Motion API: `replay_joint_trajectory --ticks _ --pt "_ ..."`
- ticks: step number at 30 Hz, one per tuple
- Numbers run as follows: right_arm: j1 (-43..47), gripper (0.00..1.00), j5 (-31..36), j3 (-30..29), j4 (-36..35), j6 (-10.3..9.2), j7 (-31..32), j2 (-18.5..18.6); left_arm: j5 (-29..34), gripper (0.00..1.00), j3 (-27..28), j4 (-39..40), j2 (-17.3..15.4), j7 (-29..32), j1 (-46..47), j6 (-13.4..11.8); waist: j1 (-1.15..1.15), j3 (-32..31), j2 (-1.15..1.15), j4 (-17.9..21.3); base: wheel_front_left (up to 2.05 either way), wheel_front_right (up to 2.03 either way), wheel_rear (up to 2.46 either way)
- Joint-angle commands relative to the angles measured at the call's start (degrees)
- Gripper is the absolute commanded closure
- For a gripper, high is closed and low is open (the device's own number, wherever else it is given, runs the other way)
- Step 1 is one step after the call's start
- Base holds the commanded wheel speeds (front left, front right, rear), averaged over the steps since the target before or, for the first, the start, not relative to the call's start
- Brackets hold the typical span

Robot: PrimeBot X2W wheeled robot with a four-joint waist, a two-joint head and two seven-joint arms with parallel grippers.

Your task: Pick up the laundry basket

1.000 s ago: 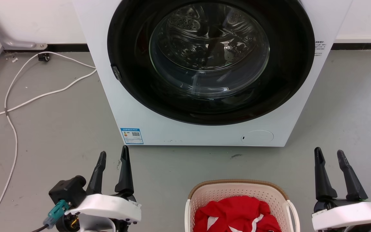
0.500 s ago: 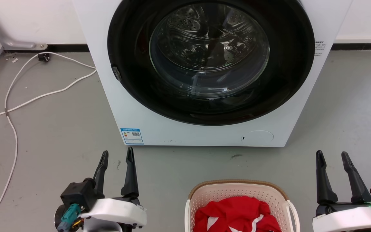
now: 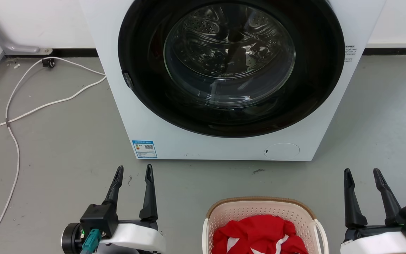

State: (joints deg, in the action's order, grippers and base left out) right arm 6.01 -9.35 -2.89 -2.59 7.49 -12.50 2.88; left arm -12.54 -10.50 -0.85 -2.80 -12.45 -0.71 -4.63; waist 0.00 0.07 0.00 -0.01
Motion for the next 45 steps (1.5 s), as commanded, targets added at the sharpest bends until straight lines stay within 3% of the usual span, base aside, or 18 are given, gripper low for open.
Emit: replay_joint_trajectory --ticks 1,23,45 --pt "0.6 0.0 1.1 0.1 -0.6 0.0 -0.5 0.0 1.2 0.0 -0.1 0.5 -0.1 -0.6 -0.3 -0.5 0.0 0.0 0.0 0.0 0.0 0.0 0.0" --pt "2.2 0.0 6.1 0.2 0.0 -0.01 -2.8 0.0 7.8 0.0 -1.3 0.0 -0.1 -2.9 -1.7 -1.1 0.0 -0.5 0.0 0.1 0.0 0.0 0.0" --pt "2.2 0.0 4.3 0.7 0.5 -0.01 -2.7 0.0 5.7 0.0 -0.8 -1.6 -0.1 -2.8 -2.1 -0.4 0.0 -0.6 0.0 0.0 0.0 0.0 0.0"
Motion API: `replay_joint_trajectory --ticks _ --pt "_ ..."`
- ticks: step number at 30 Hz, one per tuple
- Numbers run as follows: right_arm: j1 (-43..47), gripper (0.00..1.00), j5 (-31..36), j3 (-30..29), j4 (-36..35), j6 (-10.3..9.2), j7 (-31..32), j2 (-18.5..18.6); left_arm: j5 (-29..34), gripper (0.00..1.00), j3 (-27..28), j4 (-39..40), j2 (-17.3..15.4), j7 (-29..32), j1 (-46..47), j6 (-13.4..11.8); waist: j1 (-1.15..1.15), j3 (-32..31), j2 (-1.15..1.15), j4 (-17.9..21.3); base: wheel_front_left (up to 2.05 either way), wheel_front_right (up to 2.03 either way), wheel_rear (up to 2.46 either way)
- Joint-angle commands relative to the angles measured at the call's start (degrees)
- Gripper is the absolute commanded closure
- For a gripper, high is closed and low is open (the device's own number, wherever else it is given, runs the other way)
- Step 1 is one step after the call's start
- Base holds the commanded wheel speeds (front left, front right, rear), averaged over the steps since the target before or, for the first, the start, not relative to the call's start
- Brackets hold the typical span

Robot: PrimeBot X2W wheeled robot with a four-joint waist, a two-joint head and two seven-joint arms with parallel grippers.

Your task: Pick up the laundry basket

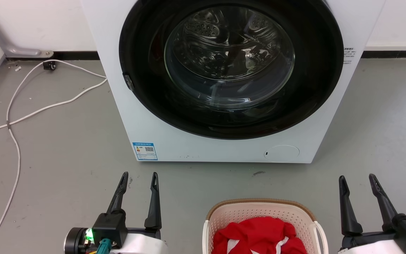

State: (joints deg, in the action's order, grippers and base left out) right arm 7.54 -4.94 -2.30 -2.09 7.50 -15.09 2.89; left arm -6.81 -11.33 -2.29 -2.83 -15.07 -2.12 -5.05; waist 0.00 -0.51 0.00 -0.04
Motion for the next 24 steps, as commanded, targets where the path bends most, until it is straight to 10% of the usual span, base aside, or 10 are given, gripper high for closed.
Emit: replay_joint_trajectory --ticks 1,24 --pt "0.7 0.0 -0.1 0.1 0.0 -0.02 -0.1 0.0 -0.1 0.0 0.0 -0.1 -0.1 -0.2 -0.7 0.0 0.0 0.0 0.0 0.0 0.0 0.0 0.0" --pt "-7.4 0.0 7.7 -8.7 12.2 -0.03 -0.1 0.0 -1.5 0.0 -7.8 -12.7 -0.1 -0.1 10.2 4.5 0.0 10.3 0.0 1.4 0.0 0.0 0.0"
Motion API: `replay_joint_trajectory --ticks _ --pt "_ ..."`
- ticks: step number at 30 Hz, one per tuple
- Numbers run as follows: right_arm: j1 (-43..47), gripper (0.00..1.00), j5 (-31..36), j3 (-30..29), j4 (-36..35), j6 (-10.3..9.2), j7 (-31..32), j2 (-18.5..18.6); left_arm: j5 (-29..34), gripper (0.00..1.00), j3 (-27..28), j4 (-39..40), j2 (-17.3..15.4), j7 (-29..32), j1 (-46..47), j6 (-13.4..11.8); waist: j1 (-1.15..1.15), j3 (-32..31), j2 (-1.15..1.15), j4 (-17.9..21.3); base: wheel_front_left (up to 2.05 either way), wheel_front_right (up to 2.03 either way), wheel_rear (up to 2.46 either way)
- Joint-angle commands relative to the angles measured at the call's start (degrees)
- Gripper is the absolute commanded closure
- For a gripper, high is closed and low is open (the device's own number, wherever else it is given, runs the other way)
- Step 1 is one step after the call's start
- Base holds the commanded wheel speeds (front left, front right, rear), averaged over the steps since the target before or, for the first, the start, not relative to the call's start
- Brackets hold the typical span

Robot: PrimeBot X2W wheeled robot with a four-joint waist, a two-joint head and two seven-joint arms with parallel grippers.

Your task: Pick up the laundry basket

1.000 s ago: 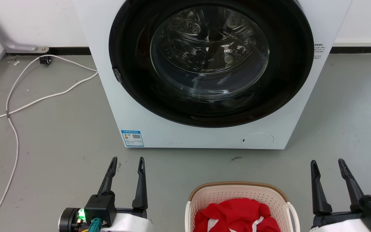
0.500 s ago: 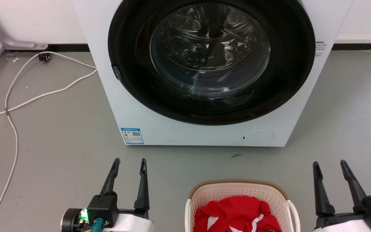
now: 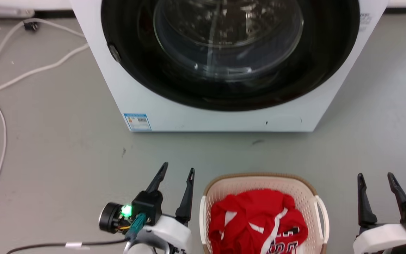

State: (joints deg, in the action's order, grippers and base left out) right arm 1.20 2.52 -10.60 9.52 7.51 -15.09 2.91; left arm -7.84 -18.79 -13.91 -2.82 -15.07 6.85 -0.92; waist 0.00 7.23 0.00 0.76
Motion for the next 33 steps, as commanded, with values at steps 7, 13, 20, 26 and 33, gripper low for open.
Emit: replay_joint_trajectory --ticks 7,13,20,26,33 --pt "-6.8 0.0 3.0 -2.8 6.8 -0.04 -0.1 0.0 -2.3 0.0 -3.7 -11.2 -0.1 -0.2 8.6 1.9 0.0 10.2 0.0 1.9 0.0 0.0 0.0" --pt "-11.8 0.0 5.0 -4.5 13.1 -0.04 -0.1 -0.1 -3.1 0.0 -6.4 -19.7 -0.1 -0.2 15.1 2.5 0.0 17.0 0.0 2.6 0.0 0.0 0.0" --pt "-17.2 0.0 7.6 -5.2 20.2 -0.04 -0.1 -0.1 -4.1 0.0 -8.5 -27.8 -0.1 -0.2 21.5 2.1 0.0 24.5 0.0 3.0 0.0 0.0 0.0" --pt "-21.5 0.0 8.9 -4.8 24.7 -0.04 -0.1 0.0 -4.9 0.0 -8.6 -32.3 -0.1 -0.2 25.2 2.4 0.0 29.7 0.0 3.5 0.0 0.0 0.0" --pt "-25.9 0.0 9.9 -4.0 28.9 -0.04 -0.1 0.0 -5.4 0.0 -8.3 -36.0 -0.1 -0.2 28.6 2.4 0.0 35.3 0.0 3.6 0.0 0.0 0.0"
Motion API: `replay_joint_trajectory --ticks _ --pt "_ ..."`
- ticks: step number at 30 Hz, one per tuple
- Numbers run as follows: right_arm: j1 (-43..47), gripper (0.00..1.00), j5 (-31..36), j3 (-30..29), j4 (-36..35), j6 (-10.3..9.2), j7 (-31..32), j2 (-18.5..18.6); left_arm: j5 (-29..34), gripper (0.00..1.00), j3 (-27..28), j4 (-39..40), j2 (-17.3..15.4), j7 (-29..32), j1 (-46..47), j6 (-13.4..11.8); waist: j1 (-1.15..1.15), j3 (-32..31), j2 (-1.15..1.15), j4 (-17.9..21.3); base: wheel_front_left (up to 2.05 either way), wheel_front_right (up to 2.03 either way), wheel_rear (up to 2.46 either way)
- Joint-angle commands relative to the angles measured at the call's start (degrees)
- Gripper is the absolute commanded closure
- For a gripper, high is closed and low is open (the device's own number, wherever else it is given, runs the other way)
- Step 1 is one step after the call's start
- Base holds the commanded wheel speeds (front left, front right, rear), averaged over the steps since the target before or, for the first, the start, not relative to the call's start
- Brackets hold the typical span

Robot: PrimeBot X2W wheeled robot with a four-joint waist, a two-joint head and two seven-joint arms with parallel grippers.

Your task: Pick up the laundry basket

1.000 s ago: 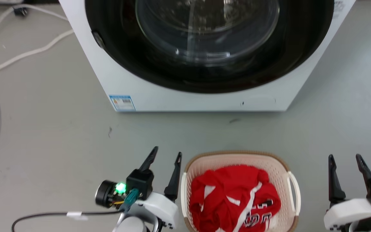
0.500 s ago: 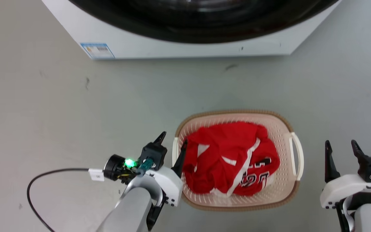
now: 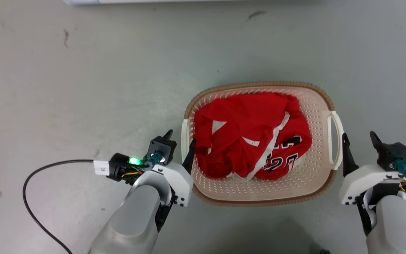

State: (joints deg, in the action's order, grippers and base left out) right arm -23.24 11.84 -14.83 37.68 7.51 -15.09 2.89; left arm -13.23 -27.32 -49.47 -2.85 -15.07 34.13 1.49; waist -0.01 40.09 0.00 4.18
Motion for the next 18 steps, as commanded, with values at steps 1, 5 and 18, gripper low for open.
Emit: replay_joint_trajectory --ticks 1,5,18 --pt "-2.0 0.0 0.5 0.3 1.3 -0.04 -0.1 0.0 -0.1 0.0 0.3 -0.9 -0.1 -0.2 1.6 0.2 0.01 3.1 0.0 0.1 0.0 0.0 0.0" --pt "-3.6 0.0 1.0 0.4 3.4 -0.04 -0.1 0.0 0.2 0.0 0.5 -1.6 0.0 -0.2 2.8 0.4 0.01 5.0 0.0 0.2 0.0 0.0 0.0" --pt "-9.2 0.0 3.6 1.0 10.6 -0.04 -0.1 0.0 -0.1 0.0 -2.2 -5.6 -0.1 -0.2 6.3 0.1 0.01 9.5 0.0 0.2 0.0 0.0 0.0"
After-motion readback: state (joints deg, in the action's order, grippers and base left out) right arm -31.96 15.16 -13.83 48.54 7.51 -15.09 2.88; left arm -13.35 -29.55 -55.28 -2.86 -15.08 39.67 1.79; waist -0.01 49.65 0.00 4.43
